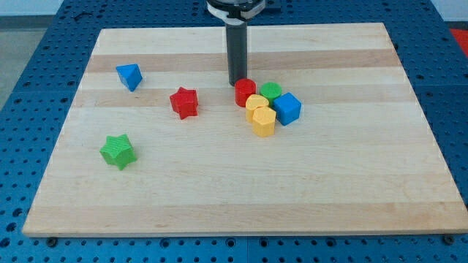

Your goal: Slide the red star closer to the group of blocks

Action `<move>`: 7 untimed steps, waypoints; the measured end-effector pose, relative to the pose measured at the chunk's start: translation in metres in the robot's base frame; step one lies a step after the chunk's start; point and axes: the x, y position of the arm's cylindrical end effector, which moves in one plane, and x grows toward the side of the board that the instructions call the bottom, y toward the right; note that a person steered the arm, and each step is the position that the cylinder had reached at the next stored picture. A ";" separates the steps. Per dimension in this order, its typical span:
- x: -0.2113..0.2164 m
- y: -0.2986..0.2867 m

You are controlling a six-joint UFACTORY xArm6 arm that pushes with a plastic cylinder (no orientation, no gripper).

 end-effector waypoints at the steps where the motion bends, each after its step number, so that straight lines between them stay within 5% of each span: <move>1: 0.001 0.006; 4: -0.012 -0.065; 7: 0.029 -0.093</move>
